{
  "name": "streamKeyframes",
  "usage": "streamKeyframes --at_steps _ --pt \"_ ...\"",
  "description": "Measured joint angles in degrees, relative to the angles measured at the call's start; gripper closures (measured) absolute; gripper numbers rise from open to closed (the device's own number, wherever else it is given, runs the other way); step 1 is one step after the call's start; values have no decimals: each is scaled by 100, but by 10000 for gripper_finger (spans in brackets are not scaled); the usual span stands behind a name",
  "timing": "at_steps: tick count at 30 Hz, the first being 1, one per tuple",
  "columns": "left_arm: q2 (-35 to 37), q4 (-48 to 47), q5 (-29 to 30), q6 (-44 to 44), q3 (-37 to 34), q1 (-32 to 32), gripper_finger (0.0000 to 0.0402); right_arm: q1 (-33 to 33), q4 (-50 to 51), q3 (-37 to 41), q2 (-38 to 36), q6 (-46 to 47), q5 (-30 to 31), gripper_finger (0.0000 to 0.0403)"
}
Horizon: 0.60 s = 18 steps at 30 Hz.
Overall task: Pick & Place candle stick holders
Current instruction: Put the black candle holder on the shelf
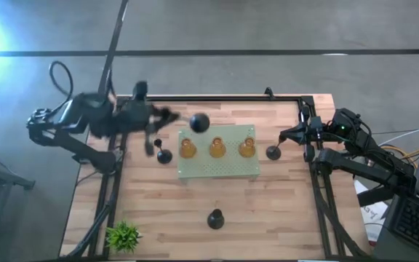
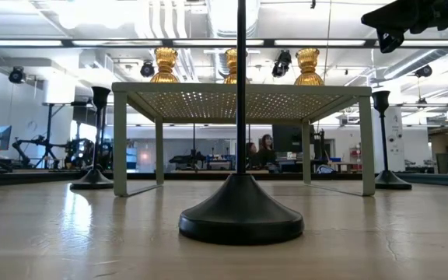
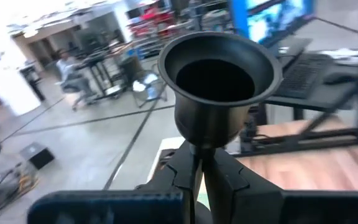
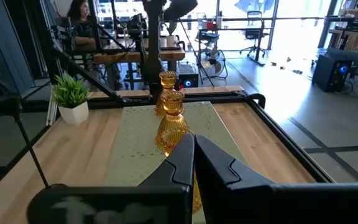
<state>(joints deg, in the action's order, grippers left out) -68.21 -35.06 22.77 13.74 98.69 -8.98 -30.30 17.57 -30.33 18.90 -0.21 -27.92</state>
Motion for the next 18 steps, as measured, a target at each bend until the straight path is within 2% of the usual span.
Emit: streamKeyframes --at_steps 4,9,13,18 --pt "-318 -133 -806 -152 341 987 383 1 1 0 0 0 0 394" --pt "-784 -479 -1441 -333 675 1967 383 -1 4 0 -2 0 0 394" --pt "-1065 -630 -1721 -446 706 2401 383 0 14 0 -2 0 0 394" --pt "-1341 -587 -2410 -444 612 2658 383 -1 17 0 -2 0 0 394"
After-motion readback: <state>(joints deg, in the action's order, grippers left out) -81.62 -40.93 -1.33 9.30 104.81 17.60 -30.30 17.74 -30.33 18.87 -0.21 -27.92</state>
